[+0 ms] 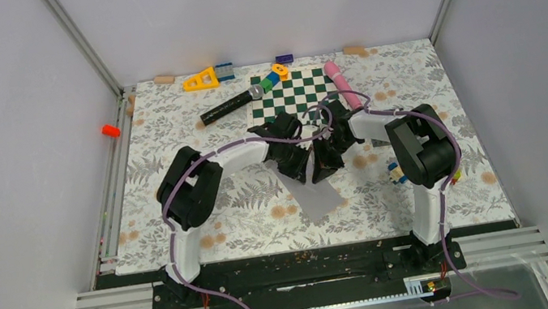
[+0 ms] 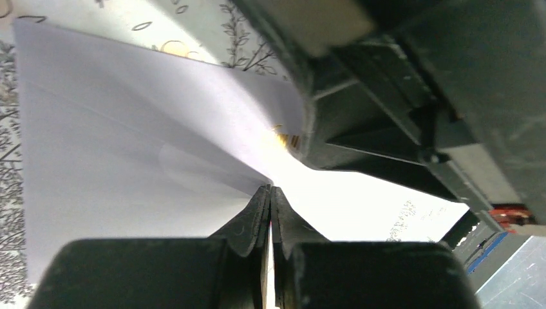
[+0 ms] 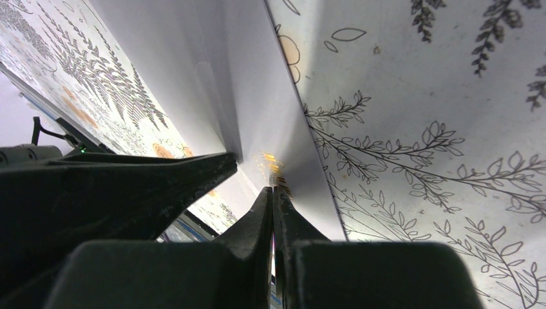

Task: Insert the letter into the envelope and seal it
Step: Seal the envelope flap on the envelope.

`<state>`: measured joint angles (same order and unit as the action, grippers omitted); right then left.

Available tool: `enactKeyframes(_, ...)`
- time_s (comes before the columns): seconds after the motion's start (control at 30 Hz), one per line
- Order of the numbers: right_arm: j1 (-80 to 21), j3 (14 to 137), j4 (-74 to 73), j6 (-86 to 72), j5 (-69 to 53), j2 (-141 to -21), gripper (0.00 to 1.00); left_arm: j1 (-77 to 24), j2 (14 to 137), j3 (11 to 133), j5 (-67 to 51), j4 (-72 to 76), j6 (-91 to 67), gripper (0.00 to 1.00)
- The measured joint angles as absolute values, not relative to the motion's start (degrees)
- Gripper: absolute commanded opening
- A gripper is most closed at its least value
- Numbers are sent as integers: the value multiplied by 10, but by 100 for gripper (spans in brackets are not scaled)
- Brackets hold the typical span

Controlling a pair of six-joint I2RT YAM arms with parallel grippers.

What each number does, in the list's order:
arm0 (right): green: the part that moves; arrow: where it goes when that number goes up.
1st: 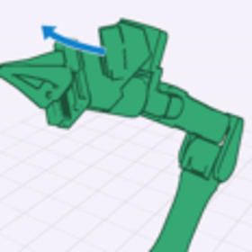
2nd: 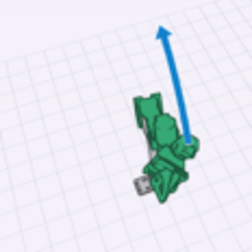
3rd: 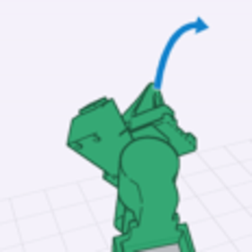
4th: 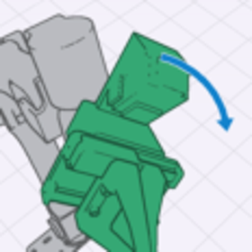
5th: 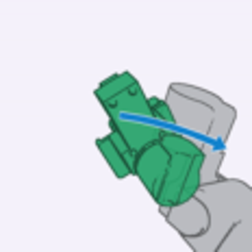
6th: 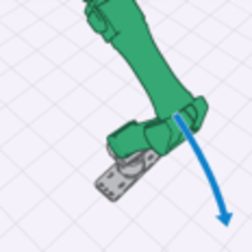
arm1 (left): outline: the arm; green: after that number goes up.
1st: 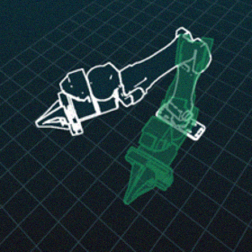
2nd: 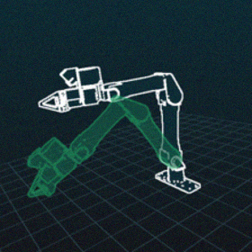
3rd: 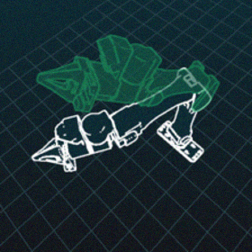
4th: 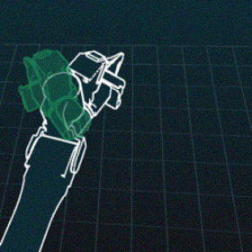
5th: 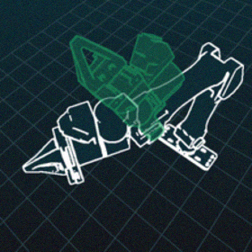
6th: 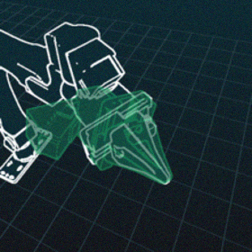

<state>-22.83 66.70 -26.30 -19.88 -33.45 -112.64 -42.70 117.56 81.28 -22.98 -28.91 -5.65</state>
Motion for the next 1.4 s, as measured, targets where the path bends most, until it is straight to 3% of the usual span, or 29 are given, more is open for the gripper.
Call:
enactKeyframes(1.03,-229,667,-263,-199,-335,-1127,0,-393,1225,882,-248,-298,-111,0)
enactKeyframes(1.4,-229,668,-265,-199,-335,-1127,0,-360,1224,851,-315,-236,-136,0)
